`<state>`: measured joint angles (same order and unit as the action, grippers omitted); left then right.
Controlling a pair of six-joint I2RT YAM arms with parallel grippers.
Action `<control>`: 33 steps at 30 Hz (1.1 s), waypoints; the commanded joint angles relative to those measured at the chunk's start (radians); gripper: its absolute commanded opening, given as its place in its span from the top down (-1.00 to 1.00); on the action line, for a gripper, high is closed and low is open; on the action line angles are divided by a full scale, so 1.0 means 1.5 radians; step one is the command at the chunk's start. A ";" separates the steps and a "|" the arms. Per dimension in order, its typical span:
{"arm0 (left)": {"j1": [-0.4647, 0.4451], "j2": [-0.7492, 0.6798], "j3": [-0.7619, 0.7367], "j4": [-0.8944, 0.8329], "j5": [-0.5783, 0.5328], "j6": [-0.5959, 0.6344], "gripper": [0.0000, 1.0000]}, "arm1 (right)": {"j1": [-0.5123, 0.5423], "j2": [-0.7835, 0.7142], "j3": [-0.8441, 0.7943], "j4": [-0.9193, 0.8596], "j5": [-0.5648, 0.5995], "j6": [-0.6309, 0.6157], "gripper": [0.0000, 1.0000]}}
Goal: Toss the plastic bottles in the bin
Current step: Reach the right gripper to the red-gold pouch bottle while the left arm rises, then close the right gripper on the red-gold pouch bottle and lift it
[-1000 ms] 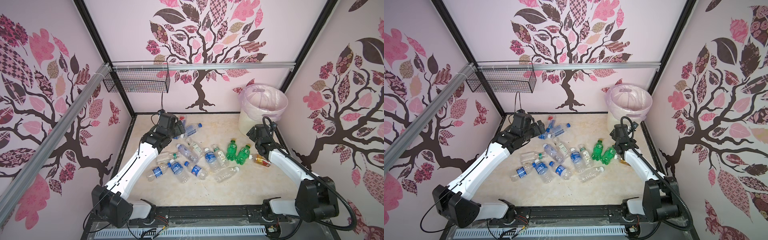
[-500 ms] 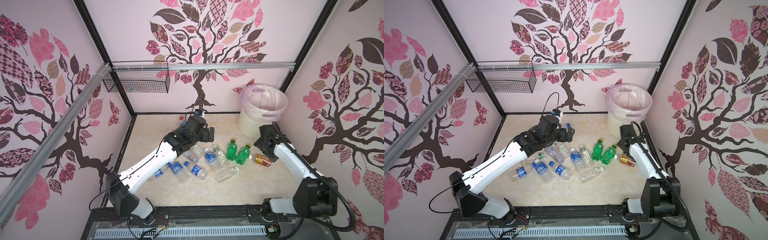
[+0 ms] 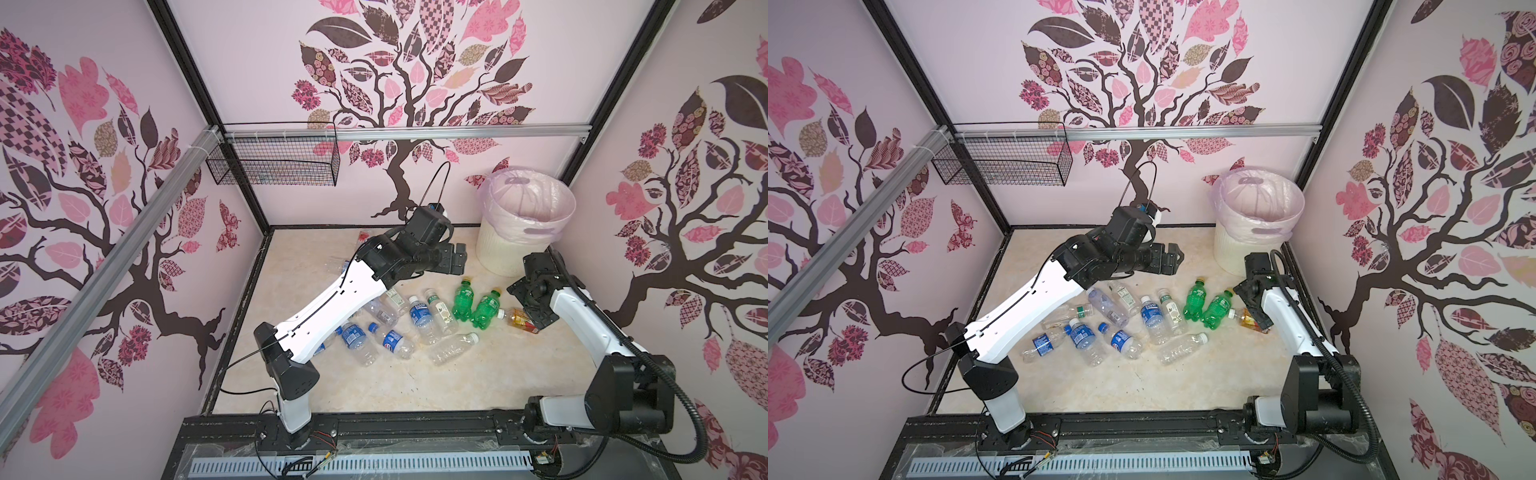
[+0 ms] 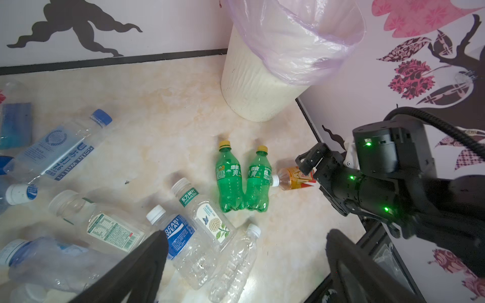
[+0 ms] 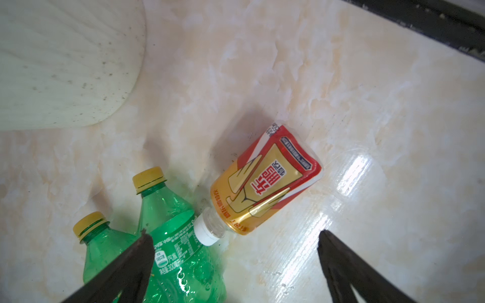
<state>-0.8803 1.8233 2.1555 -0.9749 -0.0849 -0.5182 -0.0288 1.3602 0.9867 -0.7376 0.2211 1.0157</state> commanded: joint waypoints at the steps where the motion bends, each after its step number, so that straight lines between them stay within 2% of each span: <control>1: 0.016 0.023 0.060 -0.090 0.005 -0.017 -0.94 | -0.019 -0.024 -0.048 0.010 -0.043 0.040 -0.99; 6: 0.005 0.026 0.039 -0.054 -0.055 -0.014 -0.94 | -0.025 -0.064 -0.107 0.074 -0.037 0.021 -0.98; 11: 0.000 0.016 -0.009 -0.039 -0.016 -0.027 -0.94 | -0.029 -0.057 -0.097 0.092 -0.039 -0.003 -0.99; 22: 0.000 0.040 0.008 -0.032 0.006 -0.028 -0.94 | -0.054 0.018 -0.076 0.142 -0.052 0.000 -0.98; 26: 0.000 0.052 0.025 -0.036 0.031 -0.026 -0.94 | -0.057 0.051 -0.076 0.147 -0.061 0.008 -0.91; 33: 0.000 0.055 0.014 -0.035 0.030 -0.022 -0.94 | -0.061 0.078 -0.102 0.186 -0.077 0.013 -0.78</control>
<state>-0.8761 1.9038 2.1551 -1.0348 -0.0479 -0.5537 -0.1101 1.4456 0.8440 -0.4793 0.1246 1.0252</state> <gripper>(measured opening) 0.972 0.896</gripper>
